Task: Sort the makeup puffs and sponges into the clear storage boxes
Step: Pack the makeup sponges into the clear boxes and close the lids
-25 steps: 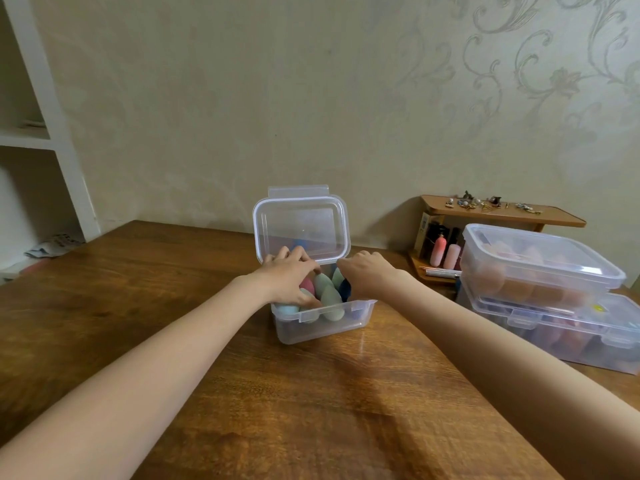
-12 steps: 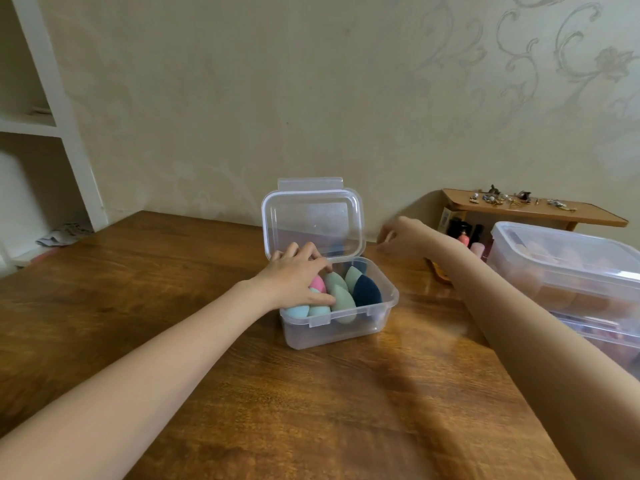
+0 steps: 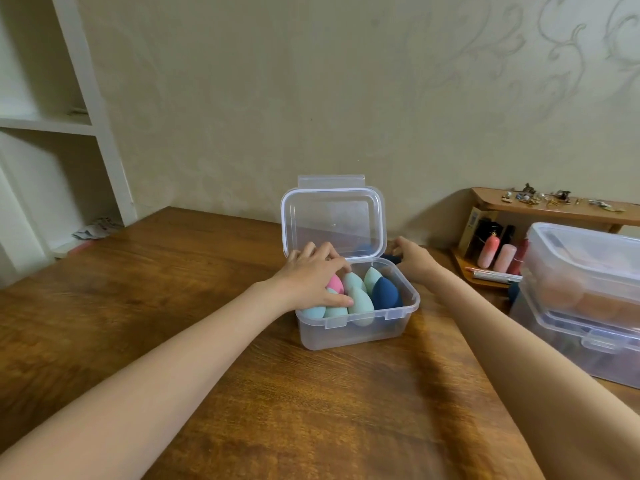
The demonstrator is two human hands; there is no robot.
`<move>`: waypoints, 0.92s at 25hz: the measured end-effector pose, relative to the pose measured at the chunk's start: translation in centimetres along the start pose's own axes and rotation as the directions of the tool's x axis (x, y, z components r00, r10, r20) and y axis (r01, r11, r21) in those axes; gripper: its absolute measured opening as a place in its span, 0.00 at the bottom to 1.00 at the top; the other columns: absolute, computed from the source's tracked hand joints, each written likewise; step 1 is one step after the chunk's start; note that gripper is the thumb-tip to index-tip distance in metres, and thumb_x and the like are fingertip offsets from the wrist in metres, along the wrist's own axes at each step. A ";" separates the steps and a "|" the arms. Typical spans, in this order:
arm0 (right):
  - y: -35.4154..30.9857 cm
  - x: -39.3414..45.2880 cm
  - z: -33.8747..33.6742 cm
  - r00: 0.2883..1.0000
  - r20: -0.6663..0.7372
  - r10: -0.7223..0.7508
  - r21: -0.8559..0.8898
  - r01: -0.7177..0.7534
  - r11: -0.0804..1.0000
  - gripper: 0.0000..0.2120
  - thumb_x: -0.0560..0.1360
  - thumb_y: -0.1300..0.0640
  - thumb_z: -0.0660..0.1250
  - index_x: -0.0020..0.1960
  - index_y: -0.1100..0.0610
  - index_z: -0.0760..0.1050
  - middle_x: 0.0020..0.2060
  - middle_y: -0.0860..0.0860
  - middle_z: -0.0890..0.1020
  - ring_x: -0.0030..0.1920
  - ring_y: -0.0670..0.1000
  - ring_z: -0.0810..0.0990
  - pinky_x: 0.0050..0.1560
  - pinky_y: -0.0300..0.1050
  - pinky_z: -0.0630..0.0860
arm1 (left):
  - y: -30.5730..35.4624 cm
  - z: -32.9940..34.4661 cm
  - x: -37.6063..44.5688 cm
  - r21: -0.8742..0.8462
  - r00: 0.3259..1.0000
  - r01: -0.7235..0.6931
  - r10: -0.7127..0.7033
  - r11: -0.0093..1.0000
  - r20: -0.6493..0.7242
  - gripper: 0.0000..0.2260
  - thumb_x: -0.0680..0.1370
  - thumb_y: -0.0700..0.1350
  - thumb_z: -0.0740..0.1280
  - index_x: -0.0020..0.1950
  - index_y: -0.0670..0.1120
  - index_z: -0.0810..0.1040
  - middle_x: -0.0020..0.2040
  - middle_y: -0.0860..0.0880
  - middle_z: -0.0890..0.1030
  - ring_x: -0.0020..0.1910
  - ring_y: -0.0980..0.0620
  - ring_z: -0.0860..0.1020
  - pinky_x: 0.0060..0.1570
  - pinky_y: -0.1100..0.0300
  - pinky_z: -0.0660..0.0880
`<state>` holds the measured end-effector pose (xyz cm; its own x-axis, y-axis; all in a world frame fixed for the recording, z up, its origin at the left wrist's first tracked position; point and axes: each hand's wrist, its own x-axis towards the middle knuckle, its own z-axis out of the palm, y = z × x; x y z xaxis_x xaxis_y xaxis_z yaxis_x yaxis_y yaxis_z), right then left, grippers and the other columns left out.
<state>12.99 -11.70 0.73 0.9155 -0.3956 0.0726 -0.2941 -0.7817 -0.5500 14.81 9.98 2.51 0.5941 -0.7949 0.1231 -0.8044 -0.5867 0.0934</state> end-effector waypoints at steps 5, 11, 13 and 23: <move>-1.2 -4.9 -5.1 0.981 -0.192 0.025 0.409 0.057 0.911 0.17 0.73 0.60 0.69 0.59 0.59 0.68 0.54 0.58 0.77 0.45 0.49 0.78 0.42 0.38 0.75 | 0.1 -0.1 -0.1 -0.005 1.000 0.009 -0.009 1.000 0.001 0.25 0.74 0.60 0.64 0.69 0.53 0.67 0.66 0.49 0.65 0.65 0.49 0.63 0.66 0.51 0.60; -4.7 -11.5 -5.2 0.912 0.280 -0.299 0.607 0.073 0.791 0.13 0.74 0.60 0.67 0.57 0.52 0.73 0.51 0.49 0.79 0.50 0.46 0.80 0.48 0.39 0.76 | 0.8 -0.9 -0.5 -0.032 0.998 0.039 -0.038 0.999 0.050 0.25 0.75 0.60 0.63 0.68 0.50 0.67 0.64 0.49 0.65 0.62 0.47 0.63 0.64 0.51 0.60; -5.9 -11.2 -3.6 0.848 0.400 -0.348 0.600 0.044 0.798 0.09 0.74 0.63 0.67 0.54 0.57 0.74 0.48 0.50 0.80 0.46 0.43 0.81 0.45 0.34 0.77 | 0.8 -0.9 -0.6 -0.012 0.995 0.053 -0.052 0.999 0.080 0.22 0.76 0.55 0.63 0.67 0.50 0.65 0.64 0.48 0.64 0.61 0.47 0.63 0.64 0.52 0.59; -8.1 -8.5 -1.7 0.790 0.579 -0.202 0.448 -0.101 0.888 0.03 0.75 0.60 0.66 0.48 0.56 0.73 0.50 0.50 0.79 0.50 0.48 0.78 0.64 0.50 0.71 | -1.1 -1.6 -1.2 -0.513 0.980 0.112 -0.181 0.851 -0.086 0.11 0.80 0.46 0.59 0.58 0.47 0.78 0.59 0.47 0.73 0.64 0.47 0.68 0.66 0.53 0.65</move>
<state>7.14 -2.77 5.98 0.9414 0.1250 -0.3132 -0.2308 -0.4382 -0.8687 14.99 11.80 3.86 0.7277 -0.6596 0.1883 -0.6168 -0.5091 0.6003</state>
